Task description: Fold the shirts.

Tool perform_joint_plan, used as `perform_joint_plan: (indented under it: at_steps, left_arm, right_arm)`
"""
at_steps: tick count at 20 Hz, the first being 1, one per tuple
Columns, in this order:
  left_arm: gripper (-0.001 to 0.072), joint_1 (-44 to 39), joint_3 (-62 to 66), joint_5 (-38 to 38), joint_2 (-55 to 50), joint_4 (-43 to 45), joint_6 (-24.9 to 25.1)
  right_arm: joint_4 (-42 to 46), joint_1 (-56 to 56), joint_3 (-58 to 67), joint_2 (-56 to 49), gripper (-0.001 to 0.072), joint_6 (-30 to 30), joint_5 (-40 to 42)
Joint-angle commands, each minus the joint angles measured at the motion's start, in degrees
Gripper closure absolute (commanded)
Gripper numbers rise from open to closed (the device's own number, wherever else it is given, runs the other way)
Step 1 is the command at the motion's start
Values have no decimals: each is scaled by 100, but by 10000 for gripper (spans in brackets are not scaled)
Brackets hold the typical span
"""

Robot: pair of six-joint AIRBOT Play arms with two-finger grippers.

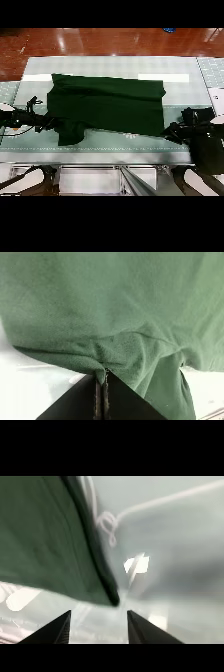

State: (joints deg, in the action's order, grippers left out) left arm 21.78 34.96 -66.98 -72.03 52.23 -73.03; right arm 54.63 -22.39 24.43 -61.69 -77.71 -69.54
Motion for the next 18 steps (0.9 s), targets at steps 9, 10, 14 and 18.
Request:
perform_joint_plan:
  at_steps: [9, 10, 14, 18]
  left_arm:
    - [687, 4, 629, -254, 11, -133, 149]
    - [687, 2, 894, -313, 11, -271, 144]
    - [687, -286, 2218, -214, -188, -509, -22]
    - [688, -721, 3654, -52, -1123, -507, -400]
  right_arm:
    - [-1207, 400, 990, -831, 690, 1139, 129]
    - [-1141, 400, 1211, -831, 690, 1139, 42]
    - [-1141, 404, 2286, -960, 691, 1008, 142]
    - [-1191, 404, 3530, -1711, 691, 872, 142]
